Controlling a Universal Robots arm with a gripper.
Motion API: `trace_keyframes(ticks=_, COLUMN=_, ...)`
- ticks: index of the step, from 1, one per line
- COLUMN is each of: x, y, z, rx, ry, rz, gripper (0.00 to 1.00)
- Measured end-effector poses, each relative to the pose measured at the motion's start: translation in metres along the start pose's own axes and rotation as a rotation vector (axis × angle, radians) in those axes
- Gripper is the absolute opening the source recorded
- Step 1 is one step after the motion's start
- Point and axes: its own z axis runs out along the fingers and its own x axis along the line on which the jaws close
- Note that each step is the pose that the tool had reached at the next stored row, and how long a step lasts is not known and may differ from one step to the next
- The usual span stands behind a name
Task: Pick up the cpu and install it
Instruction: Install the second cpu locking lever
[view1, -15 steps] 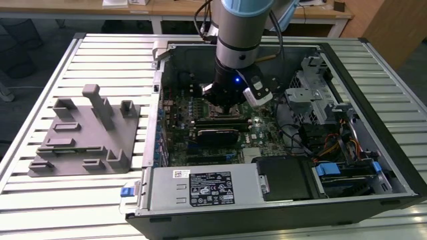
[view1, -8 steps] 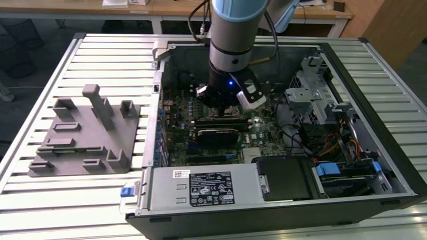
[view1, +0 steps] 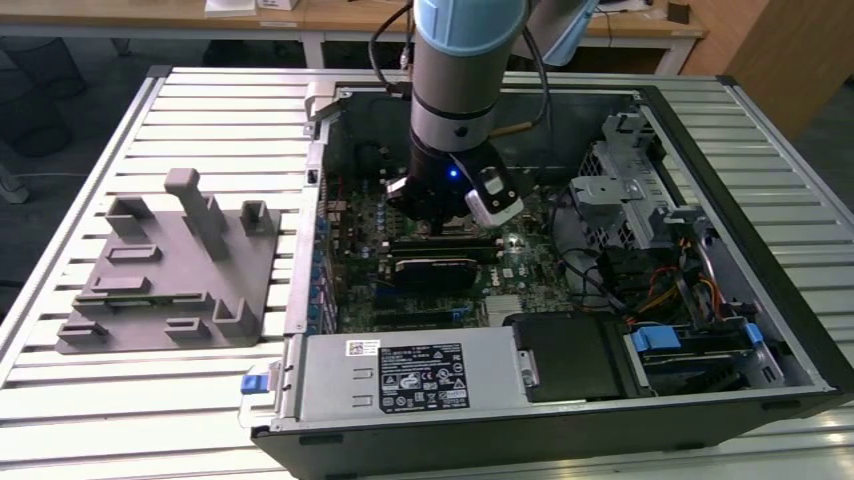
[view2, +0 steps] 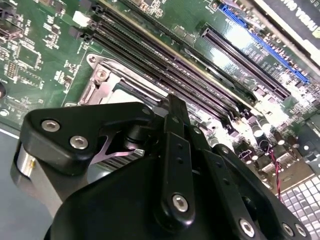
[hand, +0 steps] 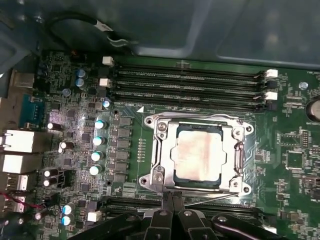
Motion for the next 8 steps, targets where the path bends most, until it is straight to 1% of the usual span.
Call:
trace_keyframes(ticks=1, x=0.0001, y=-0.0003, z=0.0008, rx=-0.0011, ry=0.0001, rz=0.000, gripper=0.11)
trace_keyframes(ticks=2, x=0.0003, y=-0.0008, z=0.0012, rx=-0.0040, ry=0.0000, rz=0.000, gripper=0.11)
trace_keyframes(ticks=4, x=0.0006, y=-0.0021, z=0.0019, rx=-0.0129, ry=-0.0009, rz=0.000, gripper=0.11)
trace_keyframes(ticks=5, x=0.0009, y=-0.0031, z=0.0020, rx=-0.0180, ry=-0.0013, rz=0.000, gripper=0.11)
trace_keyframes(ticks=8, x=0.0018, y=-0.0070, z=0.0017, rx=-0.0395, ry=-0.0027, rz=0.000, gripper=0.11)
